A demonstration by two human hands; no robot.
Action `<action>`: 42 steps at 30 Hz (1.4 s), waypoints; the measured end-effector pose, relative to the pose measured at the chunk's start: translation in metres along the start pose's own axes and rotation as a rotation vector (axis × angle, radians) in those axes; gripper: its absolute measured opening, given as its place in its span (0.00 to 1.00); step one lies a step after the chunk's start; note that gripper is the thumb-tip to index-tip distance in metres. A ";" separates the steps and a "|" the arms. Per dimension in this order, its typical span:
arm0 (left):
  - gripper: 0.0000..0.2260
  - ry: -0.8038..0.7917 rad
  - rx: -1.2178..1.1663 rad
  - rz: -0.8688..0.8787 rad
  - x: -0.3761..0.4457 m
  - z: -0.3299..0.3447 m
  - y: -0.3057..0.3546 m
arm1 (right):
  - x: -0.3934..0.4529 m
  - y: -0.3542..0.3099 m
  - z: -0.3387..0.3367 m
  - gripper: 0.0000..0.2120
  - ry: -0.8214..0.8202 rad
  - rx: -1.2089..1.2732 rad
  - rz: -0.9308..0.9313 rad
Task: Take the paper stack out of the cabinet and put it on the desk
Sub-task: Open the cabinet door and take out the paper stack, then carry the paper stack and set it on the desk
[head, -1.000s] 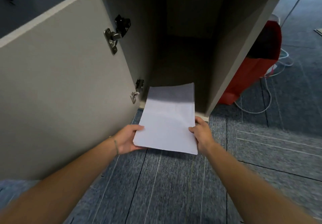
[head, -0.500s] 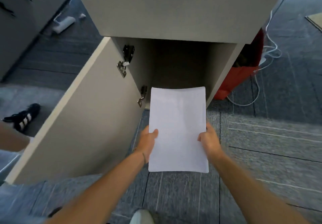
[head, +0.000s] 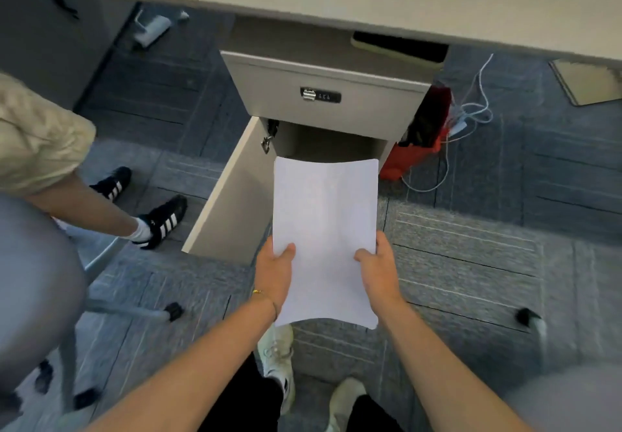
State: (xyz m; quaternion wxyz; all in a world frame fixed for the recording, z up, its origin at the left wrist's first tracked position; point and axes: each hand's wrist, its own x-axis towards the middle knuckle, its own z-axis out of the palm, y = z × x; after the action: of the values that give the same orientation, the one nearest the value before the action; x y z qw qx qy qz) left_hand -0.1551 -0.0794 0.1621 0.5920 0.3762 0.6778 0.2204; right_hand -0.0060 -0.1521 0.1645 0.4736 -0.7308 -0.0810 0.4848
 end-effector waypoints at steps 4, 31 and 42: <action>0.16 -0.035 0.034 0.066 -0.071 -0.019 0.062 | -0.068 -0.062 -0.013 0.18 -0.006 0.037 -0.030; 0.15 -0.293 0.084 0.297 -0.151 0.054 0.427 | -0.118 -0.423 -0.091 0.23 0.167 0.113 -0.228; 0.17 -0.370 0.241 0.308 -0.065 0.161 0.521 | -0.002 -0.521 -0.148 0.24 0.259 -0.001 -0.225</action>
State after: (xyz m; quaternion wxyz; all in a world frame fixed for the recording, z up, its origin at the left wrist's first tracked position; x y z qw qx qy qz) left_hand 0.1319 0.1695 0.5587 0.6162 0.5767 0.5141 0.1530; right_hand 0.2865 0.0359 0.5793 0.5313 -0.7736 -0.1008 0.3303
